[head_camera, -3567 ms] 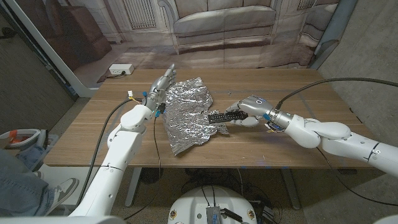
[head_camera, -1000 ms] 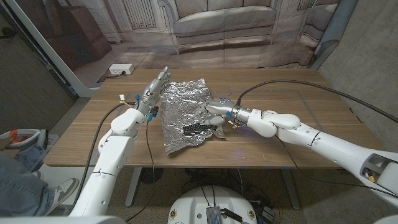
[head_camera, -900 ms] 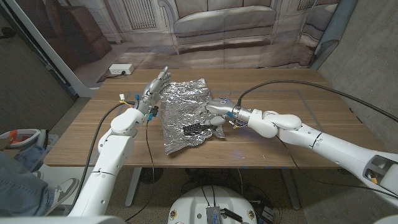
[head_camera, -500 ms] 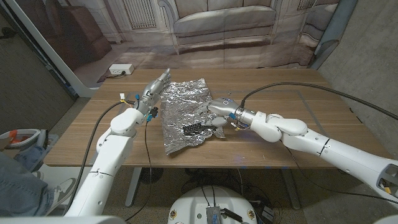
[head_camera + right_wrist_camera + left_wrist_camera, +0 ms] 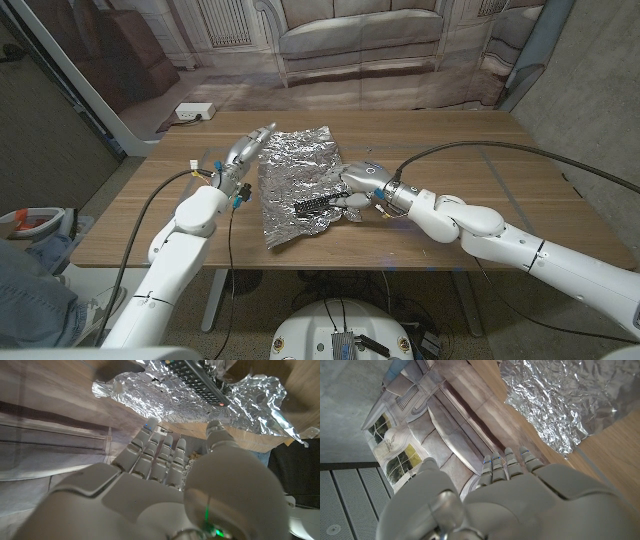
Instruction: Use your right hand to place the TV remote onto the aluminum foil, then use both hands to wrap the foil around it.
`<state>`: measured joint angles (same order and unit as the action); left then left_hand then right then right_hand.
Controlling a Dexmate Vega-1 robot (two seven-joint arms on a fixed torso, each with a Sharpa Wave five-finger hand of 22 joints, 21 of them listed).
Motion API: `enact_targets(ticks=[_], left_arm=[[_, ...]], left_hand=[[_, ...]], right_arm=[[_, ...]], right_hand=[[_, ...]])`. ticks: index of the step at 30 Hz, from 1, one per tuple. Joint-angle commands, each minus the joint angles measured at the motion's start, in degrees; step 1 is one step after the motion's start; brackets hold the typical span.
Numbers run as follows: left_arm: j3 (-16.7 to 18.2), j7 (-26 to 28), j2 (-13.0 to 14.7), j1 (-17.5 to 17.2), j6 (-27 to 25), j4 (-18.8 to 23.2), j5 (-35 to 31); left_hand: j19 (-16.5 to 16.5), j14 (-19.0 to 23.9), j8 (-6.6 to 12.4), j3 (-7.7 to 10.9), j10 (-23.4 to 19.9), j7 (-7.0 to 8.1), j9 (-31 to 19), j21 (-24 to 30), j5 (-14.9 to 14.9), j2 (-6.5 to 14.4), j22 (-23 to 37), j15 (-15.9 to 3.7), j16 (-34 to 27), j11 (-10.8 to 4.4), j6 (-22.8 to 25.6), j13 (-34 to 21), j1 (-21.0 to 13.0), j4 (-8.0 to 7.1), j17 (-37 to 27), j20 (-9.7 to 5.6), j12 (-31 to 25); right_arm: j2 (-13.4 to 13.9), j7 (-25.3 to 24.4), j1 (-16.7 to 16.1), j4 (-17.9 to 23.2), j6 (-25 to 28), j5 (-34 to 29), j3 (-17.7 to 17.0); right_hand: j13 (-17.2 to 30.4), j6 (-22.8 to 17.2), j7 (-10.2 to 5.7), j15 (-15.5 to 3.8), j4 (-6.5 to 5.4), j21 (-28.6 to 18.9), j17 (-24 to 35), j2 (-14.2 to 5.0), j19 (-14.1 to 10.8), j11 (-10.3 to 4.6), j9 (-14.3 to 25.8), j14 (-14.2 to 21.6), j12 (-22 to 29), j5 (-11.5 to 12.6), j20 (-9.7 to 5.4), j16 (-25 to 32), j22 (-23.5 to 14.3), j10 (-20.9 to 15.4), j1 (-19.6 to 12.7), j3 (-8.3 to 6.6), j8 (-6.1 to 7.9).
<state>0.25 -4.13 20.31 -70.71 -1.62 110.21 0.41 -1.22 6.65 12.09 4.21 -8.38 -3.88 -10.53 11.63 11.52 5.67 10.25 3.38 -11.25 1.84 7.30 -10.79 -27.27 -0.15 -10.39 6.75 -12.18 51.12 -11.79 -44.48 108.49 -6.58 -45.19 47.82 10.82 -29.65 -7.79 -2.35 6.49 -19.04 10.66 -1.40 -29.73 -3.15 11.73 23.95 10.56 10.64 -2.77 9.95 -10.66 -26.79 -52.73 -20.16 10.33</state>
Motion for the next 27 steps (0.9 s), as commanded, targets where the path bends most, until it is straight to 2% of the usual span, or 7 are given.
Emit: enact_targets(ticks=[1, 6, 12, 16, 20, 23, 27], left_arm=[[-1.2, 6.7, 3.6, -6.6, 3.9, 3.6, -8.8], [-2.8, 14.3, 5.8, -10.1, 3.5, 6.2, -19.0], [-4.4, 20.4, 8.8, -13.9, 2.0, 9.2, -27.3], [-6.2, 23.9, 11.0, -15.9, -1.1, 11.4, -34.0], [-8.1, 26.5, 13.2, -16.6, -3.3, 12.3, -38.4], [-10.2, 27.2, 15.1, -16.3, -6.1, 12.1, -42.0], [-12.1, 27.0, 16.7, -15.6, -8.6, 12.4, -43.1]], left_hand=[[-0.5, 1.0, 0.44, 0.28, -1.0, 0.20, -0.3, 0.1, -0.1, -0.2, 0.1, -0.31, -0.4, -0.69, 1.2, -0.3, -1.6, 0.85, -0.1, 0.15, -0.5], [0.0, 2.0, 0.75, 0.43, -2.4, 0.62, -0.3, -0.1, -0.1, -1.0, 0.1, -1.27, -0.5, -1.65, 2.5, -0.3, -3.2, 2.03, -0.1, 0.56, -0.8], [0.4, 2.9, 1.09, 0.42, -3.7, 1.09, -0.3, -0.2, 0.0, -1.7, 0.2, -1.99, -0.6, -2.57, 3.9, -0.4, -4.4, 2.94, -0.1, 0.77, -1.1], [0.6, 3.7, 1.32, 0.45, -4.8, 1.67, -0.3, -0.2, 0.1, -2.0, 0.2, -2.58, -0.7, -3.03, 4.9, -0.4, -5.1, 3.43, -0.1, 0.71, -1.3], [0.5, 4.5, 1.42, 0.48, -5.2, 2.01, -0.4, -0.2, 0.2, -2.2, 0.2, -3.12, -0.9, -3.55, 5.6, -0.4, -5.6, 3.83, -0.1, 0.24, -1.3], [0.5, 4.6, 1.44, 0.50, -5.7, 2.32, -0.4, -0.1, 0.3, -2.3, 0.2, -3.41, -0.8, -4.10, 5.9, -0.4, -6.0, 4.08, -0.1, -0.07, -1.3], [0.4, 4.9, 1.46, 0.55, -5.9, 2.43, -0.4, -0.1, 0.4, -2.4, 0.2, -3.60, -0.8, -4.17, 6.1, -0.4, -6.3, 4.26, -0.1, -0.19, -1.3]], right_arm=[[-0.1, -0.2, -3.0, 2.1, 5.1, 0.2, -0.6], [-1.2, 0.3, -2.6, 1.4, 5.9, 0.7, -0.5], [-2.1, 0.9, -2.1, 0.9, 6.4, 1.0, -0.5], [-2.9, 0.7, -2.0, 0.5, 6.6, 1.9, -0.8], [-3.7, -1.3, -3.0, 0.3, 6.7, 4.1, -2.1], [-4.7, -4.8, -4.2, -0.9, 5.2, 7.7, -3.9], [-5.5, -5.8, -5.3, -1.1, 5.0, 10.5, -5.6]], right_hand=[[0.1, 0.3, 0.30, -1.48, 0.19, 0.3, 0.1, -0.02, 0.5, 0.14, 0.1, -0.3, 0.0, 0.2, -2.21, 0.0, 0.0, 0.2, 0.3, -0.08, -0.14], [0.1, 0.5, 0.33, -1.50, 0.19, 0.3, 0.1, -0.03, 0.6, 0.11, 0.1, -0.5, 0.0, 0.2, -2.13, 0.1, 0.0, 0.5, 0.5, -0.05, -0.05], [0.1, 0.7, 0.49, -1.48, 0.22, 0.4, 0.1, -0.08, 0.6, 0.19, 0.1, -0.5, 0.1, 0.2, -2.15, 0.1, 0.0, 0.6, 0.5, -0.07, 0.03], [0.1, 0.9, 0.54, -1.42, 0.23, 0.4, 0.1, -0.14, 0.6, 0.21, 0.1, -0.5, 0.2, 0.2, -2.11, 0.2, 0.0, 0.7, 0.6, -0.09, 0.04], [0.1, 1.0, 0.62, -1.63, 0.07, 0.5, 0.2, -0.19, 0.7, 0.23, 0.1, -0.5, 0.4, 0.2, -1.86, 0.3, 0.0, 0.5, 0.9, 0.02, 0.14], [0.1, 1.1, 0.76, -1.73, -0.85, 0.7, 0.3, -0.57, 0.8, 0.31, 0.1, -0.5, 0.8, 0.0, -1.59, 0.5, -0.1, -0.1, 2.5, 0.52, 0.36], [0.1, 0.7, 1.10, -1.56, -1.65, 0.8, 0.3, -0.91, 1.1, 0.38, 0.1, -0.4, 1.2, -0.2, -1.31, 0.7, -0.1, -0.8, 4.0, 0.98, 0.72]])
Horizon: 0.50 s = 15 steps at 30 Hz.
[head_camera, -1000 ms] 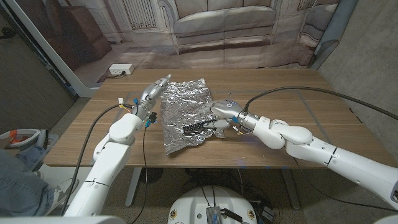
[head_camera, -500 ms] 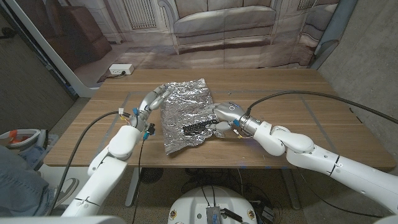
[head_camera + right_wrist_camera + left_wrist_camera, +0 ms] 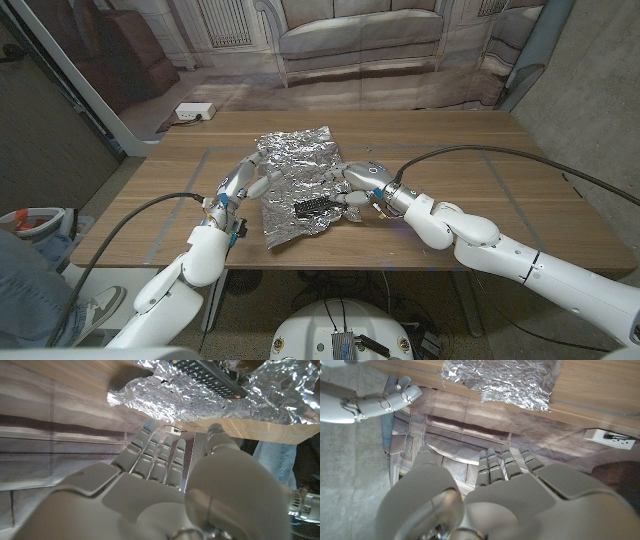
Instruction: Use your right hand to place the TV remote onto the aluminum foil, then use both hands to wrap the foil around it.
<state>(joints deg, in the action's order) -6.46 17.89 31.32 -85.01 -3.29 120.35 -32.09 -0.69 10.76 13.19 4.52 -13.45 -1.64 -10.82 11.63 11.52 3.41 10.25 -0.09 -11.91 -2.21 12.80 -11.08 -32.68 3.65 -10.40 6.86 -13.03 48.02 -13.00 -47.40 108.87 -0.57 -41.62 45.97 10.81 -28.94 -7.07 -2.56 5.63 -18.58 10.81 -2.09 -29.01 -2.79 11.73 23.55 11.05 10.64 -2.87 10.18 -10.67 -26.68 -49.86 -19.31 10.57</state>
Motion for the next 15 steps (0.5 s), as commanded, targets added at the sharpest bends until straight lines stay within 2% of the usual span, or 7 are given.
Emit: enact_targets(ticks=[1, 7, 8, 11, 13, 15], left_arm=[[-5.9, 4.9, 6.1, -1.1, -7.5, 2.2, -10.9], [-10.7, 3.7, 8.1, 1.3, -13.3, 3.0, -15.3], [-11.6, 3.5, 8.5, 1.8, -13.8, 3.1, -15.8], [-14.2, 4.0, 9.3, 3.2, -15.2, 3.2, -17.5], [-15.7, 4.6, 9.7, 4.0, -16.4, 3.3, -18.7], [-17.5, 3.4, 10.1, 4.6, -19.6, 4.4, -21.3]], left_hand=[[-0.1, 0.8, 0.36, 0.24, -0.9, 0.21, -0.1, -0.1, 0.4, -0.1, 0.2, -0.15, -0.2, -0.13, 0.7, -0.1, -0.9, 0.48, -0.1, -0.29, -0.5], [-0.1, 1.2, 0.42, 0.30, -1.3, 0.30, -0.1, -0.1, 0.5, -0.2, 0.2, -0.47, -0.2, -0.54, 1.1, -0.1, -1.3, 0.71, -0.1, -0.41, -0.5], [-0.2, 1.3, 0.40, 0.32, -1.5, 0.38, -0.1, -0.1, 0.5, -0.2, 0.2, -0.49, -0.2, -0.54, 1.1, -0.1, -1.3, 0.76, -0.1, -0.36, -0.6], [-0.3, 1.4, 0.41, 0.35, -1.7, 0.48, -0.1, 0.0, 0.5, -0.2, 0.2, -0.61, -0.2, -0.55, 1.2, -0.1, -1.5, 0.88, -0.1, -0.44, -0.6], [-0.6, 2.0, 0.61, 0.40, -2.3, 0.78, -0.1, 0.1, 0.6, -0.3, 0.2, -0.71, -0.3, -0.82, 2.0, -0.1, -1.9, 1.14, -0.1, -0.43, -0.7], [-0.8, 2.2, 0.63, 0.41, -2.6, 0.94, -0.1, 0.2, 0.7, -0.4, 0.2, -0.81, -0.3, -0.97, 2.3, -0.1, -2.1, 1.27, 0.0, -0.53, -0.7]], right_arm=[[-2.4, -5.0, -2.6, -1.6, -1.3, 7.6, -4.3], [-2.6, -6.2, -3.5, -2.3, -3.6, 11.1, -6.9], [-2.7, -6.3, -3.6, -2.6, -4.1, 11.8, -7.3], [-2.7, -6.2, -3.8, -3.4, -5.8, 13.5, -8.3], [-2.7, -5.6, -3.8, -4.0, -7.0, 15.2, -8.9], [-2.8, -5.2, -3.8, -4.8, -8.2, 16.4, -9.4]], right_hand=[[0.1, -0.1, 0.45, -1.26, -0.83, 0.4, 0.1, -0.22, 0.4, 0.10, 0.1, 0.0, 0.7, -0.2, -1.19, 0.5, -0.1, -1.0, 1.3, 0.16, 0.50], [0.1, -0.1, 0.84, -0.85, -1.30, 0.6, 0.1, -0.36, 0.5, 0.93, 0.1, 0.0, 1.0, -0.3, -0.98, 0.5, -0.1, -1.5, 2.3, 0.49, 0.57], [0.1, 0.0, 1.09, -0.70, -1.61, 0.7, 0.1, -0.51, 0.7, 1.55, 0.1, -0.1, 1.1, -0.4, -0.91, 0.5, -0.1, -1.7, 2.9, 0.67, 0.59], [0.1, 0.1, 1.58, -0.31, -2.12, 0.9, 0.2, -0.84, 1.0, 1.99, 0.1, -0.4, 1.2, -0.4, -0.61, 0.4, -0.1, -1.9, 3.9, 0.91, 0.59], [0.1, 0.2, 1.89, -0.06, -2.92, 1.0, 0.2, -1.41, 1.3, 2.38, 0.1, -0.5, 1.2, -0.5, -0.33, 0.5, -0.2, -1.8, 5.2, 1.21, 0.58], [0.1, 0.5, 2.29, 0.32, -3.48, 1.2, 0.2, -1.68, 1.5, 2.55, 0.1, -0.7, 1.2, -0.5, -0.12, 0.5, -0.2, -1.8, 6.3, 1.52, 0.54]])
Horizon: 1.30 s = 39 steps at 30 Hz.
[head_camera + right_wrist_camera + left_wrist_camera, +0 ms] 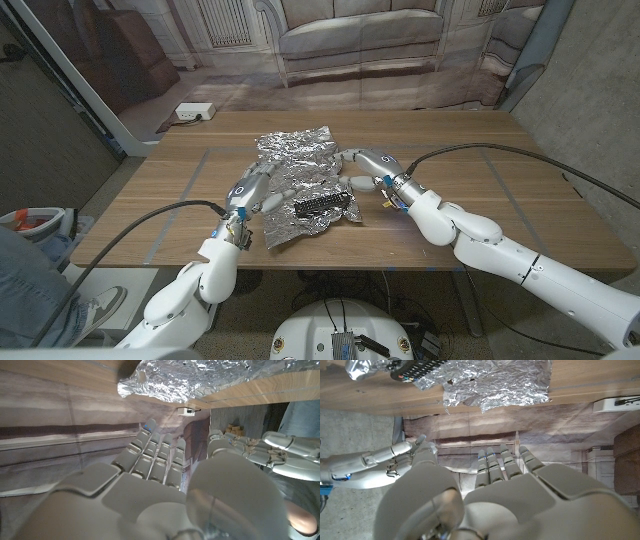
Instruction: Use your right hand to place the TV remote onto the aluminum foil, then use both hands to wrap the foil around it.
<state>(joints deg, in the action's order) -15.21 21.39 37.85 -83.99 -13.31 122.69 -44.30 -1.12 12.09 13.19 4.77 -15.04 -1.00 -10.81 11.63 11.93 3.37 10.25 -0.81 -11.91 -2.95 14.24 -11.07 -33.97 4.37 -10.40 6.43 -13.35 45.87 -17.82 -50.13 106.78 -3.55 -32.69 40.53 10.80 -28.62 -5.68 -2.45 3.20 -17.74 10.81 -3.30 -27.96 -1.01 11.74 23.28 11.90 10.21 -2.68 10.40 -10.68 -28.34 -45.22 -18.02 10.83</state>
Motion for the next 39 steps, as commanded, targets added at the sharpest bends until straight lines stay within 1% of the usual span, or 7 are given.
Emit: enact_targets(ticks=[1, 4, 11, 20, 27, 33, 39], left_arm=[[-9.8, -1.3, 3.7, 4.0, -12.0, 2.9, -11.1], [-12.7, -3.7, 4.1, 5.2, -17.2, 4.0, -15.6], [-16.3, -7.9, 7.2, 6.7, -23.9, 5.4, -20.7], [-20.2, -15.6, 13.3, 7.8, -28.9, 9.0, -26.6], [-22.9, -20.6, 17.3, 7.8, -32.3, 11.3, -31.9], [-25.3, -24.7, 17.9, 8.7, -34.8, 10.7, -35.8], [-27.7, -24.2, 16.1, 9.9, -35.2, 9.3, -35.2]], left_hand=[[-0.5, 0.9, 0.62, 0.16, -1.0, 0.33, -0.1, 0.2, 0.3, -0.4, 0.2, -0.09, -0.3, -0.30, 0.8, -0.1, -0.9, 0.58, 0.0, -0.13, -0.4], [-0.4, 0.9, 0.41, 0.13, -1.0, 0.73, -0.1, 0.1, 0.3, -0.5, 0.2, -0.26, -0.2, -0.63, 0.5, -0.1, -1.1, 0.74, 0.0, -0.14, -0.3], [-0.2, 1.0, 0.37, -0.08, -1.3, 1.51, -0.1, 0.0, 0.5, -1.3, 0.2, -0.93, 0.0, -1.68, 0.9, -0.1, -1.7, 1.30, 0.0, -0.48, -0.1], [1.1, -1.0, -1.13, -0.26, 1.0, 2.35, -0.1, -0.4, 1.2, -2.8, 0.1, -1.44, 1.0, -2.89, -2.3, -0.2, -3.7, 2.70, 0.0, 0.03, 1.3], [1.4, -1.6, -1.57, -0.54, 2.0, 2.41, -0.2, -0.5, 1.4, -3.4, 0.1, -1.40, 1.2, -3.23, -3.4, -0.2, -3.9, 2.90, -0.1, 0.29, 1.7], [1.3, -1.6, -1.59, -0.64, 2.2, 2.55, -0.2, -0.4, 1.5, -3.7, 0.1, -1.53, 1.1, -3.49, -3.5, -0.2, -4.0, 2.97, -0.1, 0.37, 1.8], [1.2, -1.6, -1.67, -0.73, 2.4, 2.81, -0.2, -0.3, 1.6, -3.9, 0.2, -1.52, 1.1, -3.64, -3.9, -0.3, -4.2, 3.07, -0.1, 0.42, 1.9]], right_arm=[[-0.6, 0.1, -1.1, -3.0, -5.6, 8.1, -4.2], [-0.9, 1.1, -0.9, -4.2, -7.2, 10.1, -4.9], [-2.6, 3.6, -0.3, -7.1, -9.7, 15.2, -6.7], [-5.2, 5.9, 2.2, -11.1, -13.3, 16.9, -7.3], [-6.6, 7.5, 4.1, -14.0, -16.2, 17.5, -7.0], [-7.3, 9.0, 4.9, -15.6, -17.6, 18.2, -6.9], [-7.4, 10.3, 5.2, -16.3, -18.6, 18.8, -7.0]], right_hand=[[0.1, 0.1, 0.96, 0.30, -1.19, 0.4, 0.2, -0.54, 0.5, 0.95, 0.1, -0.4, 0.3, 0.0, -0.24, 0.3, -0.2, -0.1, 1.9, 0.31, 0.29], [0.1, 0.3, 1.30, 0.54, -1.60, 0.5, 0.2, -0.76, 0.7, 1.35, 0.1, -0.5, 0.3, 0.0, 0.02, 0.3, -0.2, 0.0, 2.7, 0.53, 0.27], [0.1, 0.7, 1.87, 1.15, -2.31, 0.7, 0.2, -1.12, 0.9, 1.92, 0.0, -0.6, 0.2, 0.1, 0.36, 0.3, -0.2, 0.2, 4.2, 0.93, 0.17], [0.1, 1.3, 2.49, 1.66, -2.79, 0.9, 0.2, -1.27, 1.0, 2.54, 0.0, -0.5, 0.2, 0.1, 0.72, 0.4, -0.2, 0.3, 5.3, 1.31, 0.06], [0.1, 1.3, 2.60, 1.82, -3.09, 0.9, 0.2, -1.36, 1.0, 2.71, 0.0, -0.4, 0.3, 0.1, 0.83, 0.4, -0.2, 0.4, 6.0, 1.53, 0.10], [0.1, 1.3, 2.71, 1.89, -3.34, 1.0, 0.2, -1.47, 1.0, 2.96, 0.0, -0.3, 0.3, 0.2, 0.89, 0.5, -0.2, 0.3, 6.6, 1.70, 0.16], [0.1, 1.3, 2.75, 1.97, -3.53, 1.0, 0.2, -1.51, 1.0, 3.15, -0.1, -0.2, 0.3, 0.2, 1.01, 0.5, -0.2, 0.3, 7.1, 1.86, 0.21]])
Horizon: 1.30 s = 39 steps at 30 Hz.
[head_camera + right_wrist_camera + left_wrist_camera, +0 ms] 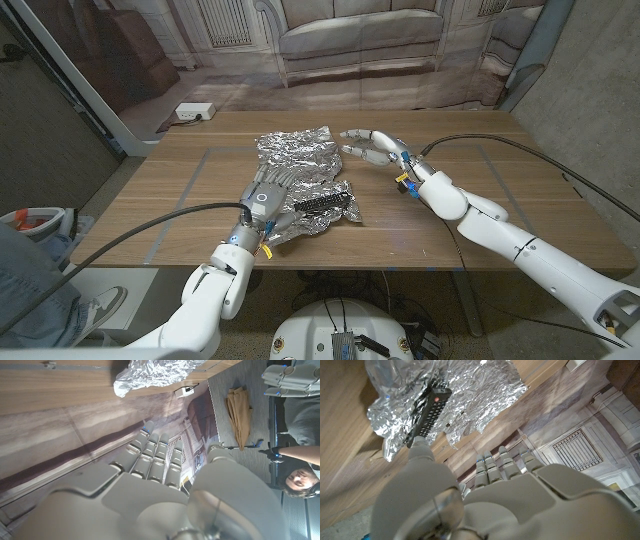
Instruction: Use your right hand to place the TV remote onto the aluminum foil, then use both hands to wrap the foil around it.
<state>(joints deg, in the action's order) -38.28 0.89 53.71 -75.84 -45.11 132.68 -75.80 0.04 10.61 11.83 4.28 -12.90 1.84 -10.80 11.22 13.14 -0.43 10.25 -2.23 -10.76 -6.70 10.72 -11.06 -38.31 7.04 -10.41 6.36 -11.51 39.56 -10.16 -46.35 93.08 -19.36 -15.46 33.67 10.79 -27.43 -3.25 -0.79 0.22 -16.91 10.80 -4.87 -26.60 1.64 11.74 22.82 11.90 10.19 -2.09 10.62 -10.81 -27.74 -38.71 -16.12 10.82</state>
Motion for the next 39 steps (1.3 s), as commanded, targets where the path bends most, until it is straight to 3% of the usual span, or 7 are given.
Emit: enact_targets(ticks=[1, 11, 22, 39], left_arm=[[-4.8, -3.7, 0.3, 1.9, -3.5, -0.7, -3.7], [-6.4, -2.9, 2.4, 1.5, -3.5, 0.3, -2.2], [-8.5, -7.5, 2.8, 4.1, -2.7, -0.9, -3.7], [-10.4, -6.1, -2.1, 6.7, -3.2, -5.4, -1.3]], left_hand=[[0.0, -0.1, -0.32, -0.26, 0.3, -0.06, -0.2, 0.1, 0.5, -0.1, 0.2, -0.09, -0.1, 0.08, -0.4, -0.3, 0.2, 0.41, -0.1, 0.49, 0.0], [-0.1, -0.3, -0.46, -0.47, 0.9, 0.10, -0.3, 0.2, 0.8, -0.6, 0.2, -0.21, -0.1, -0.26, -1.1, -0.3, -0.1, 0.55, -0.2, 0.59, 0.2], [-0.6, 0.2, -0.11, -1.03, 0.4, 0.32, -0.3, 0.4, 1.0, -1.2, 0.2, -0.41, -0.3, -0.40, -0.5, -0.4, 0.5, 0.27, -0.3, 0.66, 0.0], [-0.4, -0.1, -0.02, -1.16, 0.5, 0.73, -0.3, 0.3, 1.4, -1.4, 0.2, -0.20, -0.3, -0.78, -0.6, -0.4, 0.1, 0.35, -0.3, 0.65, -0.1]], right_arm=[[-1.1, 2.7, 1.4, -2.6, -2.8, 1.6, -0.2], [-1.2, 3.9, 1.2, -3.2, -4.1, 2.7, -0.4], [-1.1, 4.5, 1.0, -3.4, -4.2, 3.0, -0.8], [-1.3, 4.5, 0.4, -5.3, -6.5, 5.0, -2.0]], right_hand=[[0.1, 0.1, 0.31, 0.33, -0.56, 0.2, 0.2, 0.05, -0.4, 0.51, -0.1, 0.3, 0.3, 0.2, 0.38, 0.3, -0.1, -0.3, 0.6, -0.03, 0.21], [0.1, 0.1, 0.40, 0.36, -0.72, 0.3, 0.1, 0.06, -0.4, 0.68, -0.1, 0.4, 0.3, 0.3, 0.53, 0.3, -0.1, -0.3, 1.2, 0.17, 0.26], [0.1, 0.1, 0.47, 0.40, -0.78, 0.3, 0.0, 0.07, -0.4, 0.72, -0.1, 0.5, 0.3, 0.3, 0.57, 0.2, -0.1, -0.3, 1.7, 0.29, 0.32], [0.1, -0.1, 0.55, 0.45, -0.78, 0.4, -0.1, 0.08, -0.5, 0.55, -0.1, 0.9, 0.4, 0.4, 0.75, 0.3, -0.1, -0.4, 2.1, 0.40, 0.44]])
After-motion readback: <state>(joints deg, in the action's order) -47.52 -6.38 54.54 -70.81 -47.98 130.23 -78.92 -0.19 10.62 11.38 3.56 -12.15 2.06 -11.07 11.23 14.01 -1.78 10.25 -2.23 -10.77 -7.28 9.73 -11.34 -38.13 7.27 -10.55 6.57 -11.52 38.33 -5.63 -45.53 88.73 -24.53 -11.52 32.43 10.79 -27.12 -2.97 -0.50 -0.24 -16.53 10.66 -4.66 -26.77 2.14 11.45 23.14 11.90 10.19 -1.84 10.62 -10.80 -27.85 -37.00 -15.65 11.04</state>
